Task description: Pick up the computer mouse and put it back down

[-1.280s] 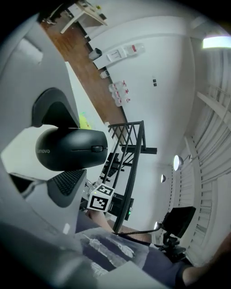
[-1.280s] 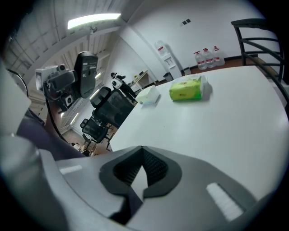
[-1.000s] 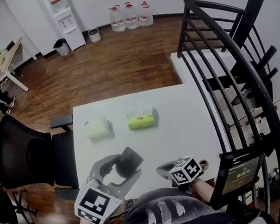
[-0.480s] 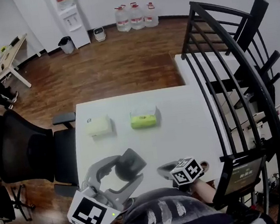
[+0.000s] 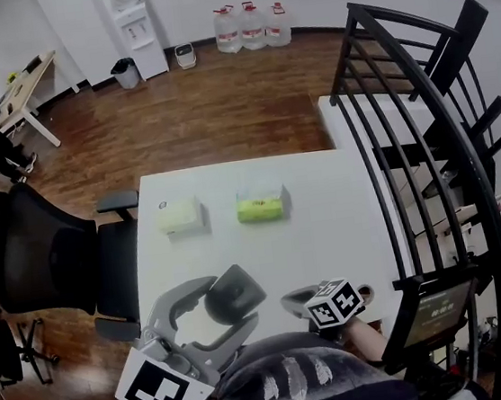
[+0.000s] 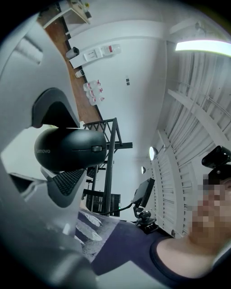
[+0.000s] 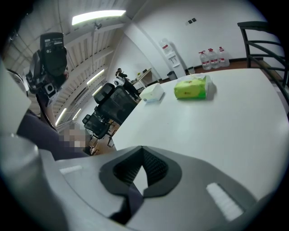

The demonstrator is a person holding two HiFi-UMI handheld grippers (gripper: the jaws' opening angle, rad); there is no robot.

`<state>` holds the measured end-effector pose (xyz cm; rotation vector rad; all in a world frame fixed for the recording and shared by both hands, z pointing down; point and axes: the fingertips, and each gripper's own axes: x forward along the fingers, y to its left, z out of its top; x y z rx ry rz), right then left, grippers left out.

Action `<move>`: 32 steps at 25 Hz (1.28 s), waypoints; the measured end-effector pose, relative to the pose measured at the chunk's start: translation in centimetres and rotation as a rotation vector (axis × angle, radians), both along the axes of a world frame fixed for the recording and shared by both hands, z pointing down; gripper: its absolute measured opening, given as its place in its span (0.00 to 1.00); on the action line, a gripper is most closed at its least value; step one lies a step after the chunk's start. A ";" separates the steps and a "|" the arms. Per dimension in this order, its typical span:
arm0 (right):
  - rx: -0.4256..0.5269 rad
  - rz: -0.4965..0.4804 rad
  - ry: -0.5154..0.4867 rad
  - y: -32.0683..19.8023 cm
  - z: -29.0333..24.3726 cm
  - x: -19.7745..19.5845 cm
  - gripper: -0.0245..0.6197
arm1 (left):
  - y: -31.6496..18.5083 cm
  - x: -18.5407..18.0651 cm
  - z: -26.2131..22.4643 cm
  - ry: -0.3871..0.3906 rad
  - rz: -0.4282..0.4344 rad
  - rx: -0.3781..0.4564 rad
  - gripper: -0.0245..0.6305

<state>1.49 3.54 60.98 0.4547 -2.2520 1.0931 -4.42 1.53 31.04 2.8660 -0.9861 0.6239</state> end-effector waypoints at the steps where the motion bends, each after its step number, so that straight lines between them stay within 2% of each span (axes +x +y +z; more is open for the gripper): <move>1: 0.000 -0.004 -0.001 0.1 0.0 -0.1 0.04 | 0.2 0.0 -0.3 0.008 0.000 0.004 0.50; 6: 0.002 -0.028 -0.010 0.9 -0.2 -0.5 0.04 | 1.9 -0.4 -1.1 0.035 -0.012 -0.003 0.50; 18: 0.016 -0.040 -0.010 1.7 -0.7 -0.4 0.04 | 3.3 -0.8 -1.7 -0.013 -0.018 0.067 0.50; 20: 0.018 -0.036 -0.009 1.7 -0.7 -0.2 0.04 | 3.2 -0.9 -2.0 0.006 -0.031 0.074 0.50; 26: 0.017 -0.016 -0.007 1.6 -0.6 0.1 0.04 | 2.5 -1.2 -1.8 0.106 -0.091 0.021 0.50; 32: 0.014 -0.002 0.001 1.0 -0.4 0.3 0.04 | 1.4 -1.7 -1.8 0.089 -0.107 0.035 0.50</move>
